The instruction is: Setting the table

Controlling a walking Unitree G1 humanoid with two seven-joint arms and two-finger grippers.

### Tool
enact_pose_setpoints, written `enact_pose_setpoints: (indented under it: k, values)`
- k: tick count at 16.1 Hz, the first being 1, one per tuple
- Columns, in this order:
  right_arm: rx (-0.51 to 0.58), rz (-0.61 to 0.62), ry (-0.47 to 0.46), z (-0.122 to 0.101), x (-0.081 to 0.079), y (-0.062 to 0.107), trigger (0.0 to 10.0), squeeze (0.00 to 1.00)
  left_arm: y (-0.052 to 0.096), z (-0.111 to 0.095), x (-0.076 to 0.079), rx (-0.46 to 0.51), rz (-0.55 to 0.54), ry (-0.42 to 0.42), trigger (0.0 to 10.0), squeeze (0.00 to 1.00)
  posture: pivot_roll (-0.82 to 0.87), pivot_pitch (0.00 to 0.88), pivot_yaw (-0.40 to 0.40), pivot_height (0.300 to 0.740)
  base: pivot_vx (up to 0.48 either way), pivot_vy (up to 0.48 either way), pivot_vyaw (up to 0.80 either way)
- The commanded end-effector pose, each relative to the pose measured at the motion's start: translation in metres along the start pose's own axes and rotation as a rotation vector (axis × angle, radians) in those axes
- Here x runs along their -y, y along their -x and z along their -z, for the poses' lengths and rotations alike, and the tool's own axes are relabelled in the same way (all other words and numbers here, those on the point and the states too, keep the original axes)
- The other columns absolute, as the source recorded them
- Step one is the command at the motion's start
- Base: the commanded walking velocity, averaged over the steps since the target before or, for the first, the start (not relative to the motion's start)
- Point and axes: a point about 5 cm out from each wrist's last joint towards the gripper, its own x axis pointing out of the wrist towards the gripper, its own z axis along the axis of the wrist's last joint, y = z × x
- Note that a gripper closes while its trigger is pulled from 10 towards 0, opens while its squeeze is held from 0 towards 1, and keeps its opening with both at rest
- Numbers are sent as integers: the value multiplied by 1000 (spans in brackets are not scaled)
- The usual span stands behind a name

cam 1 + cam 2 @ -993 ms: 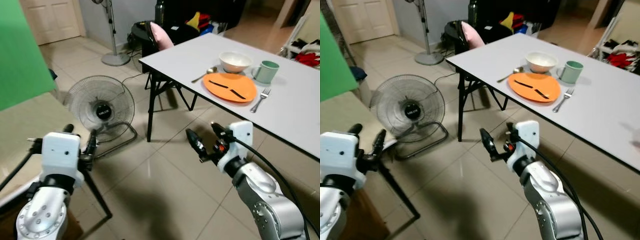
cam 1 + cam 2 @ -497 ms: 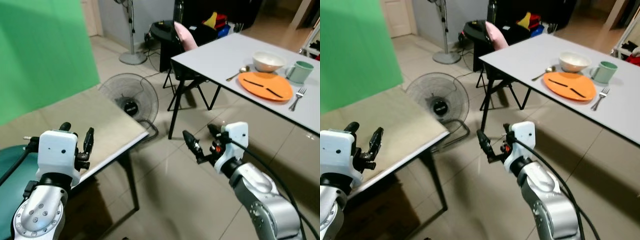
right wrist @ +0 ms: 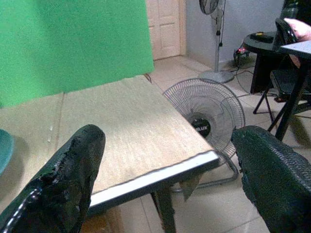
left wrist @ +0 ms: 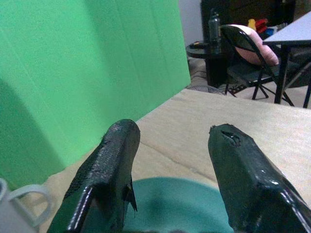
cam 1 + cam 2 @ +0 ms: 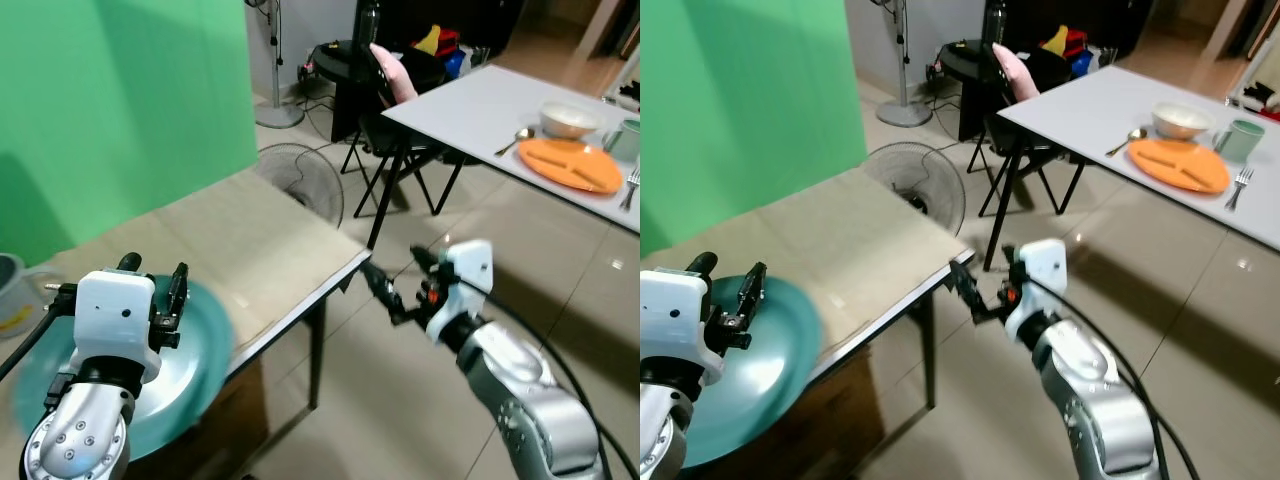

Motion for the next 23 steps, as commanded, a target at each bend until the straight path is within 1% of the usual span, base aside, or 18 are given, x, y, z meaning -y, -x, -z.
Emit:
enact_pose_setpoints:
  k: [1, 3, 5, 6, 7, 8, 9, 10, 12, 14, 15, 16, 17, 18, 19, 20, 22, 23]
  values:
    - [-5, 21, -5, 1, 5, 3, 10000, 0, 3, -1, 5, -3, 17, 5, 10000, 0, -4, 0, -1, 740, 0, 416, 0]
    - [-8, 11, -12, 1, 4, 3, 10000, 0, 5, -1, 6, -10, 16, 6, 10000, 0, -2, 0, -2, 740, 0, 206, 0]
    - [-21, -45, -27, 0, 0, 1, 10000, 0, 10, -1, 6, -21, 30, 3, 10000, 0, -2, 0, -2, 740, 0, 0, 0]
    - [-18, -91, -88, -3, -3, -2, 10000, 0, 15, -1, 4, -35, 32, 18, 10000, 0, -7, 0, 0, 740, 0, 0, 0]
    - [-20, -110, -117, -4, -4, -4, 10000, 1000, 18, 0, 3, -42, 33, 28, 10000, 0, -7, 0, 0, 740, 0, 0, 0]
    - [-67, -180, -152, -3, -9, -13, 10000, 1000, 26, 5, -1, -85, 57, 49, 10000, 0, -3, 0, -4, 740, 0, 0, 0]
    - [-74, -195, -158, -3, -10, -14, 10000, 1000, 28, 7, -1, -96, 63, 52, 10000, 0, -3, 0, -4, 740, 0, 0, 0]
    - [-89, -225, -171, -4, -13, -20, 10000, 1000, 29, 9, -2, -115, 77, 80, 10000, 0, -3, 0, -4, 740, 0, 0, 0]
    - [-151, -259, -191, -2, -17, -31, 10000, 1000, 30, 15, -7, -163, 86, 108, 10000, 0, -3, 0, -6, 740, 0, 0, 0]
    - [-233, -276, -203, 0, -19, -44, 10000, 1000, 30, 31, -14, -278, 81, 147, 10000, 0, -3, 0, -4, 740, 0, 0, 0]
    - [-277, -286, -216, 2, -20, -47, 10000, 1000, 29, 35, -16, -292, 70, 194, 10000, 0, -5, 0, -4, 740, 0, 0, 0]
    - [-311, -281, -235, 4, -19, -52, 10000, 1000, 28, 38, -18, -297, 77, 264, 10000, 1000, -5, 0, -4, 740, 0, 0, 0]
    - [-342, -287, -270, 6, -18, -54, 10000, 957, 26, 42, -20, -309, 77, 316, 10000, 1000, -2, 0, -8, 740, 0, 0, 0]
    - [-353, -292, -291, 7, -19, -54, 10000, 463, 25, 45, -22, -312, 66, 323, 10000, 1000, -1, 0, -10, 740, 0, 0, 0]
    - [-379, -331, -337, 10, -22, -54, 10000, 0, 21, 51, -29, -316, 43, 375, 10000, 286, -7, 0, -9, 740, 0, 0, 0]
    - [-395, -373, -375, 11, -25, -53, 10000, 0, 17, 55, -32, -311, 46, 442, 10000, 0, -6, 0, -11, 740, 0, 0, 0]
    - [-400, -428, -419, 10, -30, -53, 10000, 0, 13, 60, -33, -303, 89, 547, 10000, 0, -12, 0, -13, 740, 0, 0, 0]
    - [-408, -442, -430, 11, -33, -53, 10000, 0, 11, 64, -35, -319, 97, 582, 10000, 0, -15, 0, -11, 740, 0, 0, 0]
